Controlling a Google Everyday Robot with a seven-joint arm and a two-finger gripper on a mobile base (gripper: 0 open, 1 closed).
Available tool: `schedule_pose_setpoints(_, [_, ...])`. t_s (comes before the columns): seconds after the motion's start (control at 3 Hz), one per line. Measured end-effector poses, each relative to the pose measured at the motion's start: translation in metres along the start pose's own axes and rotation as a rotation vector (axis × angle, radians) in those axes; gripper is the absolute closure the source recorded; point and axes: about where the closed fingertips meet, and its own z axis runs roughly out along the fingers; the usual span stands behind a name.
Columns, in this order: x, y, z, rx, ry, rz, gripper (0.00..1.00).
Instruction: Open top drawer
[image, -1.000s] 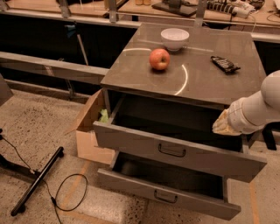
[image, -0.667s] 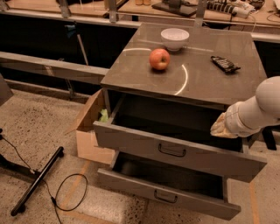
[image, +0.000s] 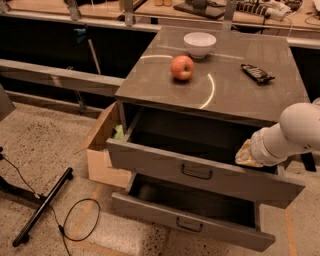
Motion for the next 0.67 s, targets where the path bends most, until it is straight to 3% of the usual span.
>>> schedule_pose_setpoints(0.33, [0.0002, 0.005, 0.0108, -0.041, 0.002, -0.009, 1.0])
schedule_pose_setpoints(0.67, [0.0017, 0.0073, 0.0175, -0.124, 0.021, -0.015, 1.0])
